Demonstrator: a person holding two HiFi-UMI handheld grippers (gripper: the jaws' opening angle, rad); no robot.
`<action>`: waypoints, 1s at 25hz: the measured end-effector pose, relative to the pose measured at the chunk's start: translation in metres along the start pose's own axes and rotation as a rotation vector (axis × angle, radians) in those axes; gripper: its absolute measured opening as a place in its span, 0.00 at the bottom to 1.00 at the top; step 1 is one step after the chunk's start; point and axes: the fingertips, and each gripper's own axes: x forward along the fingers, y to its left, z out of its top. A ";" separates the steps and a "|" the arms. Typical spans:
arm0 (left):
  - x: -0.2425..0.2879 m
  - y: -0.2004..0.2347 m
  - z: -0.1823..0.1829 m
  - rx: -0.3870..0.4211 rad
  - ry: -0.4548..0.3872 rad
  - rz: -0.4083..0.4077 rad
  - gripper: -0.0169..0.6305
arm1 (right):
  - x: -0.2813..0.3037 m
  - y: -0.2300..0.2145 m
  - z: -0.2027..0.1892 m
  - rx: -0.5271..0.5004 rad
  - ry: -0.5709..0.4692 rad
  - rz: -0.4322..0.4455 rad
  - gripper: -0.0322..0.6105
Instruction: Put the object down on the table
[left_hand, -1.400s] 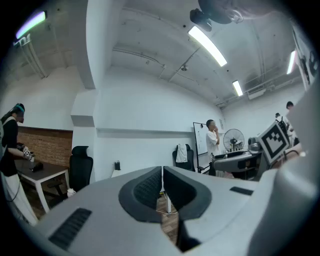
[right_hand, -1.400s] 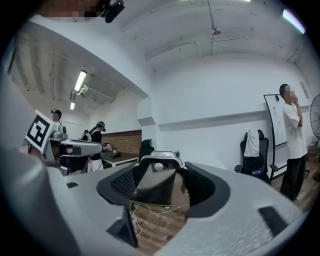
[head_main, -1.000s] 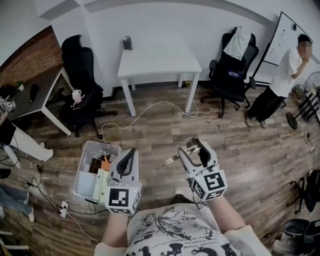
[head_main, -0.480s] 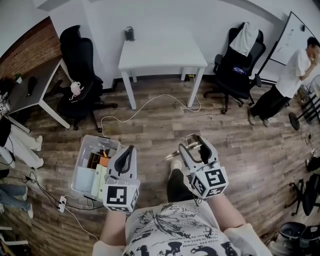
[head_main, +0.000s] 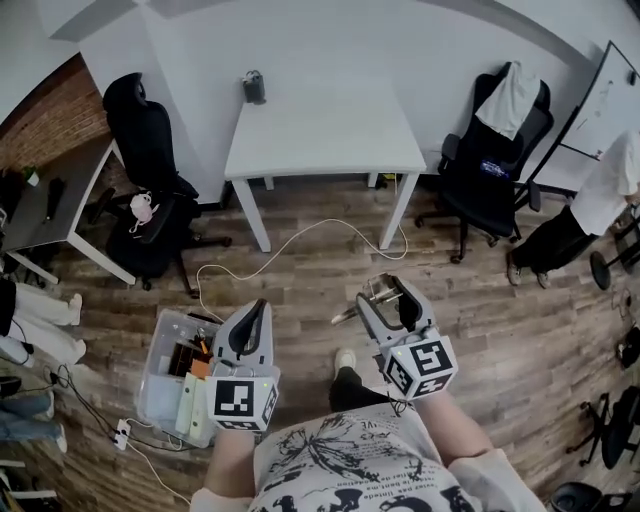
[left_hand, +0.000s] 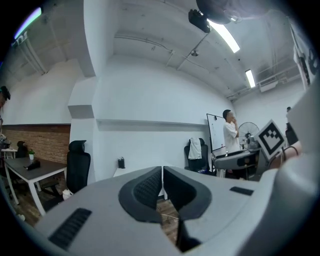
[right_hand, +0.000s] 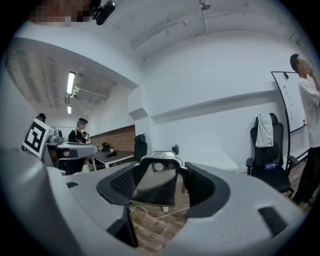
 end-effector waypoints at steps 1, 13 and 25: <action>0.024 0.003 0.005 -0.005 -0.003 0.008 0.05 | 0.017 -0.017 0.005 -0.002 0.003 0.000 0.48; 0.230 0.016 0.022 0.040 0.029 -0.014 0.05 | 0.163 -0.165 0.043 -0.013 0.016 -0.031 0.48; 0.384 0.097 0.005 -0.002 0.019 -0.025 0.05 | 0.306 -0.226 0.037 -0.001 0.080 -0.074 0.49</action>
